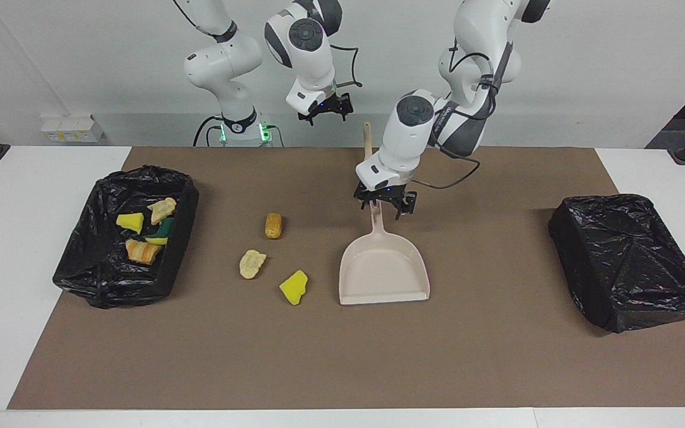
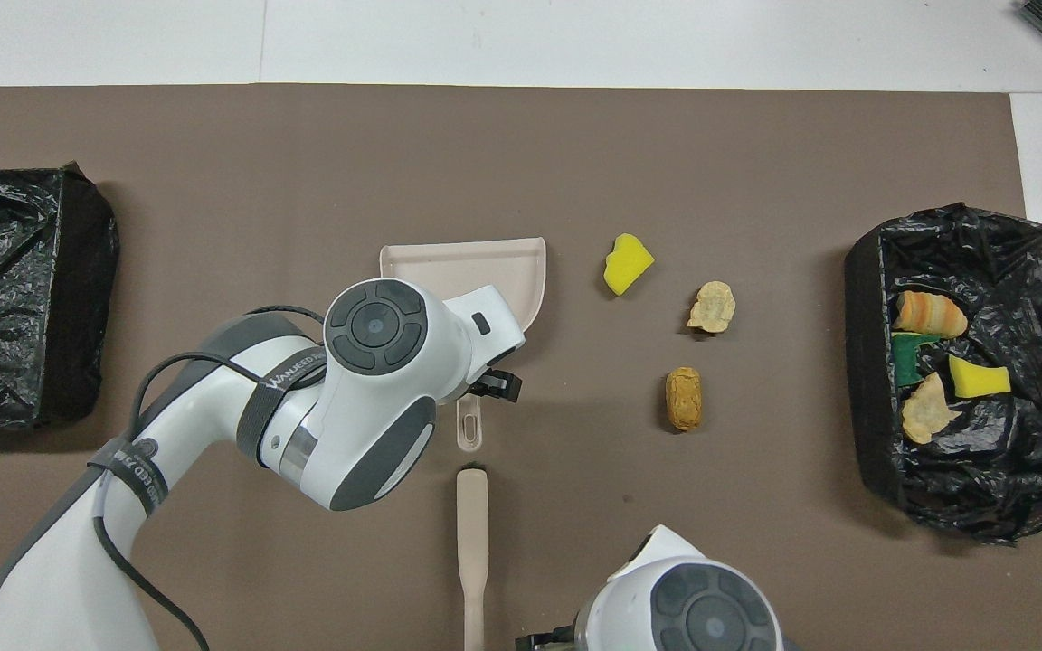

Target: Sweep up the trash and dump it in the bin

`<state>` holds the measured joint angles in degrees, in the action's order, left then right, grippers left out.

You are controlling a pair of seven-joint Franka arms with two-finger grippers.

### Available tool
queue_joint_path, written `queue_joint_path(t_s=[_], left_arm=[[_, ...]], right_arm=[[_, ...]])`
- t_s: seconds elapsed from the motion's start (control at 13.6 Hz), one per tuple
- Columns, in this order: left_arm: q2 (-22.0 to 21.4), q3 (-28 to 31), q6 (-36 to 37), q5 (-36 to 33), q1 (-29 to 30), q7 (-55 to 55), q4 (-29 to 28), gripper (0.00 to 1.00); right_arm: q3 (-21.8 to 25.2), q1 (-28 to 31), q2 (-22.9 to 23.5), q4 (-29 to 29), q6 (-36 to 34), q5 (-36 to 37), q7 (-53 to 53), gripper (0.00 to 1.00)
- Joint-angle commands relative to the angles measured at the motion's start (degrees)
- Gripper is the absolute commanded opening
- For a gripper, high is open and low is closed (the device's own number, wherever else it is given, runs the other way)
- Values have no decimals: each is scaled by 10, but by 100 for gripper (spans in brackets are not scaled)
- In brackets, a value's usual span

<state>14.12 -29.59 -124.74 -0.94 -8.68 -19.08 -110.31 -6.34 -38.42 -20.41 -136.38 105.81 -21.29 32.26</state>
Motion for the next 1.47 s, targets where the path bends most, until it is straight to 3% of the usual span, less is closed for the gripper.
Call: queue_joint_path(t_s=[0.0,0.22,0.29,0.37,0.52,0.66,0.74,0.88,0.96,1.03,1.4], left_arm=[[-10,-2,-70,-13,-1,-39,-39,100],[-10,-2,-79,-13,-9,-56,-67,100],[-10,-2,-79,-13,-10,-62,-68,95],[-10,-2,-79,-13,-10,-63,-67,84],[-9,-1,-82,-20,-10,-62,-63,44],[-9,-1,-73,-68,-9,-61,-62,13],[-10,-1,-72,-88,-7,-58,-60,4],[-17,-1,-69,-94,-7,-52,-60,0],[-20,-1,-67,-94,-3,-38,-56,0],[-27,0,-57,-94,-3,-12,-52,0],[-86,1,40,-93,41,218,-48,0]], right_arm=[[2,-45,-12,-42,60,-24,22,100],[2,-120,30,-64,161,-42,76,100],[2,-139,48,-64,191,-43,95,100],[2,-161,69,-64,220,-45,111,100],[2,-190,116,-64,283,-46,133,100],[2,-196,125,-63,290,-46,130,98],[2,-197,125,-63,290,-46,131,88],[2,-213,128,-63,293,-46,133,59],[2,-213,129,-60,292,-46,131,20],[2,-214,133,-55,292,-45,133,0],[5,-200,144,-25,277,-44,133,0]])
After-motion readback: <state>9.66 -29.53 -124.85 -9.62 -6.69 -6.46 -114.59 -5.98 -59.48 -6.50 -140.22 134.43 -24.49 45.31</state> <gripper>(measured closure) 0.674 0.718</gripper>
